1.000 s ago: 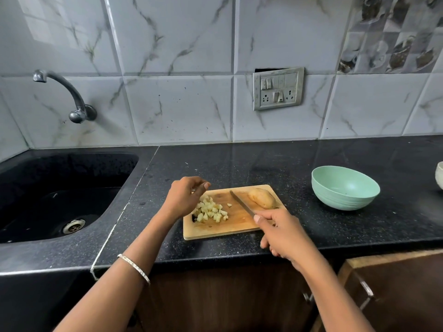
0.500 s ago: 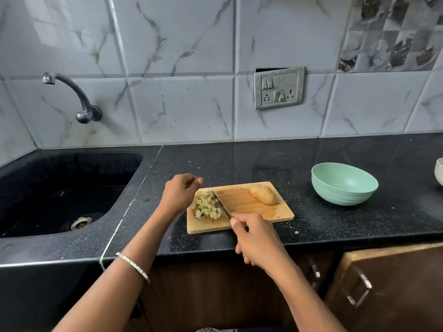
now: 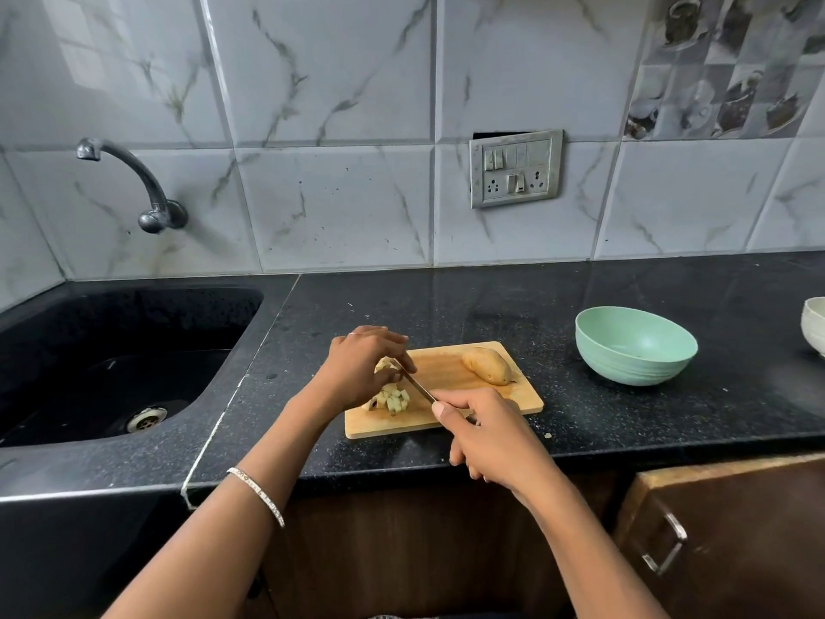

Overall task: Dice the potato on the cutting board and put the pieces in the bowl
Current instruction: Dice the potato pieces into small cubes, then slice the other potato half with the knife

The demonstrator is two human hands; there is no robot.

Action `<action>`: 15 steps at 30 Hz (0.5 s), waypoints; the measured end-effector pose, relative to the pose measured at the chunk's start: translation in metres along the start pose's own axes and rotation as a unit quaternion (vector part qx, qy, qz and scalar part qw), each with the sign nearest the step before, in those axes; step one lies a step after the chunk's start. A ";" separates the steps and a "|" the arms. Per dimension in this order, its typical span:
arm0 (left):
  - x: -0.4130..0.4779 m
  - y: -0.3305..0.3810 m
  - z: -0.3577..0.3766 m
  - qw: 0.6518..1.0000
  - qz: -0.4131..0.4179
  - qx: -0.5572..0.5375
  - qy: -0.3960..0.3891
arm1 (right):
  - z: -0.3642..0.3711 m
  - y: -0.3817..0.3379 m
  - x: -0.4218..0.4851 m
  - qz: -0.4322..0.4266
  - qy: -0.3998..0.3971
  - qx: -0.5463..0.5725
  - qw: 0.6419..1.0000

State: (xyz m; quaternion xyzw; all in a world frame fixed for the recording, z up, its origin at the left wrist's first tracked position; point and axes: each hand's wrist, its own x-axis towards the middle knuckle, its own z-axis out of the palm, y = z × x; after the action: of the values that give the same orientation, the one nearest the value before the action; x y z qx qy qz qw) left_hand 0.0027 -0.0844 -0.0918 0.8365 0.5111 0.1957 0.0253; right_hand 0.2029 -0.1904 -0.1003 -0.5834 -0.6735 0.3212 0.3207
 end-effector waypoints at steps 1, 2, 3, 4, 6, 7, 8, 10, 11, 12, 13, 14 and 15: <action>0.001 0.000 0.000 1.000 -0.005 0.018 0.002 | -0.003 0.001 0.000 -0.001 -0.003 0.006 1.000; 0.003 -0.001 0.000 0.999 -0.010 0.030 0.005 | -0.007 0.003 -0.001 -0.002 -0.008 0.016 1.000; 0.004 -0.003 -0.001 0.999 -0.018 0.040 0.006 | -0.011 0.005 -0.002 -0.001 -0.016 0.029 0.999; 0.005 -0.004 -0.001 0.998 -0.029 0.046 0.008 | -0.015 0.007 -0.002 0.001 -0.023 0.045 0.999; 0.006 -0.006 0.000 0.997 -0.052 0.047 0.014 | -0.025 0.013 -0.004 0.006 -0.039 0.080 0.996; 0.006 -0.007 0.000 0.997 -0.062 0.045 0.020 | -0.030 0.015 -0.004 0.009 -0.046 0.096 0.994; 0.006 -0.008 0.001 0.996 -0.072 0.044 0.026 | -0.035 0.018 -0.004 0.014 -0.050 0.109 0.993; 0.006 -0.011 0.002 0.995 -0.090 0.036 0.028 | -0.044 0.025 -0.004 0.024 -0.049 0.123 0.991; 0.005 -0.013 0.003 0.995 -0.098 0.025 0.024 | -0.048 0.028 -0.004 0.029 -0.046 0.125 0.991; 0.005 -0.014 0.004 0.994 -0.104 0.011 0.022 | -0.051 0.032 -0.003 0.032 -0.040 0.127 0.991; 0.005 -0.016 0.006 0.994 -0.106 -0.001 0.026 | -0.053 0.035 -0.003 0.034 -0.033 0.130 0.990; 0.005 -0.017 0.007 0.994 -0.107 -0.005 0.037 | -0.054 0.038 -0.002 0.036 -0.020 0.135 0.990; 0.006 -0.017 0.008 0.993 -0.106 0.000 0.052 | -0.055 0.041 -0.001 0.039 -0.002 0.139 0.989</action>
State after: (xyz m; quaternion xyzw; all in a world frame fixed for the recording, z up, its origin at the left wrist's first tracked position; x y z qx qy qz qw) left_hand -0.0063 -0.0700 -0.1019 0.7661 0.5979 0.2350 0.0196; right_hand 0.2712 -0.1834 -0.1012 -0.5578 -0.5999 0.4255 0.3847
